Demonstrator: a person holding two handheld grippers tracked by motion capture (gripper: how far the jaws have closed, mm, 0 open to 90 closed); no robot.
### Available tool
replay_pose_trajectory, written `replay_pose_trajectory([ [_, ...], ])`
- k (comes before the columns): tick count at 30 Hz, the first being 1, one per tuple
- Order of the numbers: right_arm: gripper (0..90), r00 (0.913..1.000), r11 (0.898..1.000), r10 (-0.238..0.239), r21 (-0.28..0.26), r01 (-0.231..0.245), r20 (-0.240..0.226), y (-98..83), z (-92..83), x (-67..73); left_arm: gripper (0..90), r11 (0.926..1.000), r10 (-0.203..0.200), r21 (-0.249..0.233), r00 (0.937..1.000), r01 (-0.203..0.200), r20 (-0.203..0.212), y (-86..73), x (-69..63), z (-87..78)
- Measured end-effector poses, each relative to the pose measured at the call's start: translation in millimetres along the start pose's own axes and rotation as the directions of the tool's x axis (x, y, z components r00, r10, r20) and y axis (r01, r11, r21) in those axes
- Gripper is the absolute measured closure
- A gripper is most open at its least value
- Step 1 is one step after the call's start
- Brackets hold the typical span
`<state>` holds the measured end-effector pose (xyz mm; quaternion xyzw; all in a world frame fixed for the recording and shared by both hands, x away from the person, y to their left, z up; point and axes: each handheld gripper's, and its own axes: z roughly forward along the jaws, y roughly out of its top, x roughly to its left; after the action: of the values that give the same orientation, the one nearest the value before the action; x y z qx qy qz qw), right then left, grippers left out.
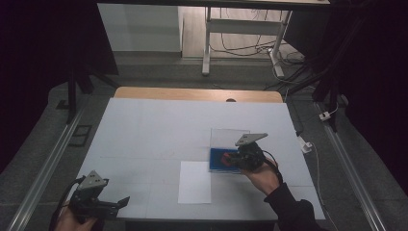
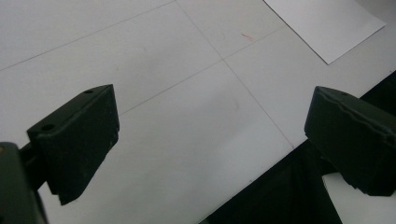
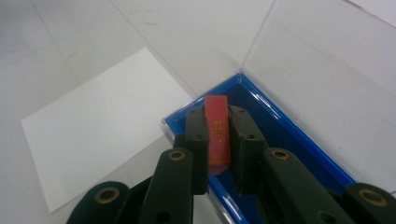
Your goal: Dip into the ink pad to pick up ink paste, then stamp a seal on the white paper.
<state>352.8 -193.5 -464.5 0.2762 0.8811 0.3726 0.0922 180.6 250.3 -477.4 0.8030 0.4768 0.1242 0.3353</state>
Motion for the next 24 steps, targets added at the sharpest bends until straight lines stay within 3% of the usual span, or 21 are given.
replay_pose_trajectory([
  [24, 79.6, 0.9971, 0.999, -0.027, -0.040, 0.024, -0.071, 6.6, -7.6, 18.4, 3.9, 1.0000, 0.002, -0.001, 1.0000, -0.002, 0.000, -0.1, 0.0, -0.1],
])
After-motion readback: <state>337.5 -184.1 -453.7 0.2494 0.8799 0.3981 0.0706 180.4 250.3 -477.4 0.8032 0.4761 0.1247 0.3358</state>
